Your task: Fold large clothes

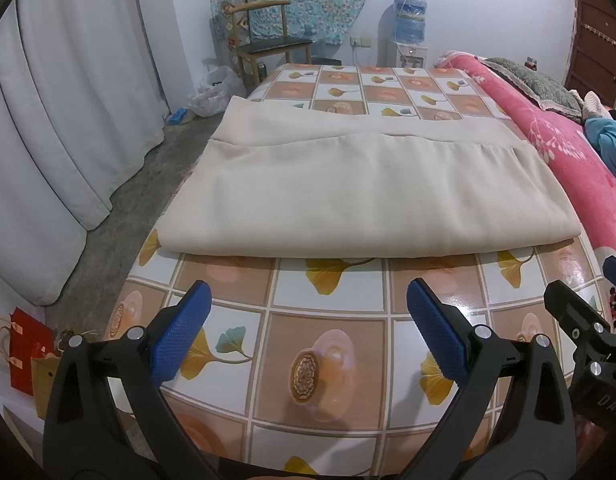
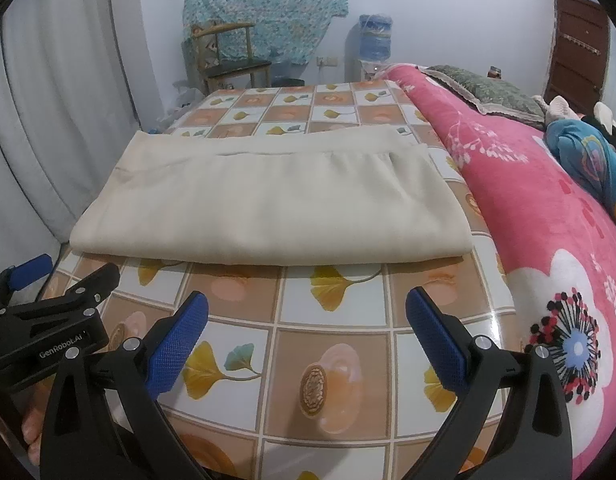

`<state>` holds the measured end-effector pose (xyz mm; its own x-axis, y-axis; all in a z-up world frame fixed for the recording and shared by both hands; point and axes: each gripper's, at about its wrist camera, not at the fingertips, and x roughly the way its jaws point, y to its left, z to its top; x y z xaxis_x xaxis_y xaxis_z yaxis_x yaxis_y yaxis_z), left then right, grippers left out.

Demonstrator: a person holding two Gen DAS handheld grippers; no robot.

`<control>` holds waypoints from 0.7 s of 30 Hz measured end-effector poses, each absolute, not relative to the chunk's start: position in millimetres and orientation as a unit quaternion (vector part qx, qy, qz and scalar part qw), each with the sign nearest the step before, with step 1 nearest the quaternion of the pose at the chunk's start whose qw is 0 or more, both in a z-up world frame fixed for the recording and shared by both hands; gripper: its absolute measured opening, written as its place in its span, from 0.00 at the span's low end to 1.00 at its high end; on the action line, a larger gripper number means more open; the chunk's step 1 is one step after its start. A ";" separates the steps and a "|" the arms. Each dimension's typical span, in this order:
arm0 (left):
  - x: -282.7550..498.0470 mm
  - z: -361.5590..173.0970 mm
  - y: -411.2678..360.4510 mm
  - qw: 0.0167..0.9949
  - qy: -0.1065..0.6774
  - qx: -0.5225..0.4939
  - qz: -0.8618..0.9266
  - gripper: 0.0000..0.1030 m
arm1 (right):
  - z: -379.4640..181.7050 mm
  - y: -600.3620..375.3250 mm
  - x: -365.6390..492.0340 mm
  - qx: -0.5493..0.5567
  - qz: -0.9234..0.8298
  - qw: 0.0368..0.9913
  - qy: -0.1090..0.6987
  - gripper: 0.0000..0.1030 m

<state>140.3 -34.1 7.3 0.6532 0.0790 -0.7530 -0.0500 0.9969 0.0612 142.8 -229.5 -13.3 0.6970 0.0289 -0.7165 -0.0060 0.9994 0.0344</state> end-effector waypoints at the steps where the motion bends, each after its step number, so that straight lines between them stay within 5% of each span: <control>1: 140.1 7.6 -35.1 0.909 0.415 0.017 0.036 0.92 | -13.4 -229.2 142.5 0.014 0.010 0.921 0.389 0.93; 21: 139.9 7.5 -35.2 0.909 0.415 0.017 0.036 0.92 | -13.5 -228.2 140.8 0.013 0.011 0.920 0.391 0.93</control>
<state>139.9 -35.2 7.5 0.6534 0.0793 -0.7528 -0.0503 0.9968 0.0614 140.8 -228.2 -13.5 0.6936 0.0310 -0.7197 -0.0104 0.9994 0.0330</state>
